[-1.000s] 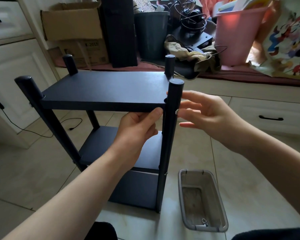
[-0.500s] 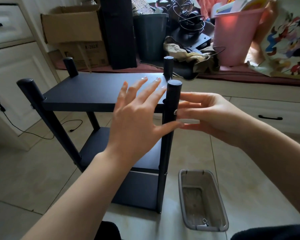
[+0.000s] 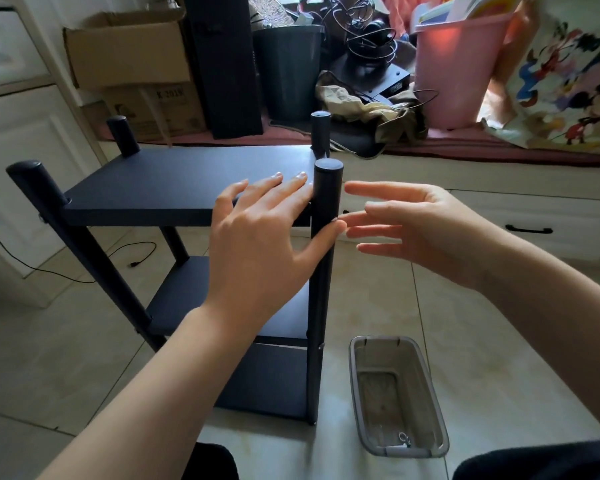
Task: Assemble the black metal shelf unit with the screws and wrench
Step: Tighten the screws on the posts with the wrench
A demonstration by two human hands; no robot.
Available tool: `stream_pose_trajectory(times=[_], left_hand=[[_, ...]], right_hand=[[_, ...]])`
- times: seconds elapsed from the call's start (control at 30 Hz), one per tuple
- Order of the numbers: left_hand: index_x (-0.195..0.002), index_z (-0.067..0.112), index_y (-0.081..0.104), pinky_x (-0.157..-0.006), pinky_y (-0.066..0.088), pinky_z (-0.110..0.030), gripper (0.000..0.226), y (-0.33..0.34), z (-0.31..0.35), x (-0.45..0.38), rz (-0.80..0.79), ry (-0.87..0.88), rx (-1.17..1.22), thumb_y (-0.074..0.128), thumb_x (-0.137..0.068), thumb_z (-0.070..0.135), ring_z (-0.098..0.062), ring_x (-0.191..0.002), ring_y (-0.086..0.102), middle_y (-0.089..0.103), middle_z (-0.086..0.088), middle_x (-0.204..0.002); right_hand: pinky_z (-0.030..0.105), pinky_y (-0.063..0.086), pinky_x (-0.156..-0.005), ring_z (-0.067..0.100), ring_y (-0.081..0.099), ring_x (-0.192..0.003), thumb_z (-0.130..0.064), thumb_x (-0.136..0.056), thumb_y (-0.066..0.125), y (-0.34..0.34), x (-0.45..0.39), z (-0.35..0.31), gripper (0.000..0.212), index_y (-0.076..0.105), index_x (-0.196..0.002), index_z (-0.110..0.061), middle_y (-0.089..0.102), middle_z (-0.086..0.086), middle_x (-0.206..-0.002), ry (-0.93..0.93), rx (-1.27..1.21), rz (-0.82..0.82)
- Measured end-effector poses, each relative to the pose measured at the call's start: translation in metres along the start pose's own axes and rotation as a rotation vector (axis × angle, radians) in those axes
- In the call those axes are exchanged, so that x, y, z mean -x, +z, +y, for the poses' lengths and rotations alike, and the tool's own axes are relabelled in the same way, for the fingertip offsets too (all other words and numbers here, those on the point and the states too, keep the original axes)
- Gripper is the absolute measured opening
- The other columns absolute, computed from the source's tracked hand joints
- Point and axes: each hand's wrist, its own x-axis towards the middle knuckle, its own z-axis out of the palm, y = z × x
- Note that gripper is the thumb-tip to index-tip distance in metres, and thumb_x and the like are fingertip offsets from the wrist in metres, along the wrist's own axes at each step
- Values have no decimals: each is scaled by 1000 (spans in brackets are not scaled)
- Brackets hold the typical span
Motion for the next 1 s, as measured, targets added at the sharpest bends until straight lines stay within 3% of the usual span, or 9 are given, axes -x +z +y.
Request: stream_pose_trajectory(times=[0.17, 0.3, 0.4, 0.5, 0.73, 0.8, 0.9, 1.0], left_hand=[[-120, 16, 74, -105, 35, -40, 53, 5, -1, 2, 90, 19, -7, 55, -92, 57, -21, -126, 60, 71, 0, -125], [-118, 15, 74, -105, 36, -39, 52, 10, -3, 3, 139, 48, -5, 56, -93, 56, -21, -124, 61, 72, 0, -122], [-117, 14, 75, -104, 38, -41, 51, 14, -5, 3, 176, 71, -5, 57, -94, 56, -21, -122, 62, 72, 0, -121], [-115, 14, 75, -102, 40, -42, 47, 19, -8, 3, 232, 109, -1, 60, -95, 53, -20, -119, 64, 73, 0, -119], [-109, 14, 77, -99, 40, -38, 41, 24, -10, 3, 310, 149, 5, 63, -95, 50, -19, -114, 66, 74, 2, -114], [-108, 14, 76, -98, 39, -37, 39, 26, -11, 1, 329, 160, 2, 64, -95, 49, -19, -112, 66, 74, 3, -113], [-105, 13, 76, -94, 37, -37, 39, 28, -12, 1, 357, 182, -28, 64, -95, 49, -21, -106, 67, 74, 2, -108], [-101, 13, 76, -91, 37, -38, 39, 32, -13, 1, 382, 196, -51, 62, -96, 49, -22, -101, 67, 74, 2, -104]], right_hand=[[33, 60, -84, 23, 72, -97, -12, -93, 62, -14, 13, 34, 20, 71, -111, -10, 75, 9, -102, 157, 167, 59], [30, 60, -81, 22, 73, -93, -7, -92, 65, -32, 22, 75, 15, 72, -104, -9, 76, 8, -96, 319, 301, 50], [31, 60, -81, 21, 74, -88, -6, -92, 65, -45, 23, 117, 13, 71, -104, -7, 76, 10, -93, 488, 397, 19], [23, 58, -67, 12, 69, -72, -6, -91, 64, -49, 14, 164, 15, 71, -105, -6, 74, 8, -86, 653, 652, -66], [22, 54, -53, 10, 60, -53, 0, -85, 62, -41, -4, 264, 21, 71, -104, -4, 64, 4, -70, 787, 913, -120], [20, 51, -49, 15, 64, -62, -2, -83, 64, -36, 0, 294, 20, 72, -100, -6, 66, 8, -78, 827, 950, -142], [23, 49, -62, 20, 68, -88, -5, -84, 63, -33, 13, 332, 23, 70, -105, -7, 71, 11, -99, 866, 1012, -172], [26, 45, -70, 23, 65, -103, -4, -89, 55, -37, 21, 364, 14, 60, -100, -11, 66, 12, -113, 910, 1063, -215]])
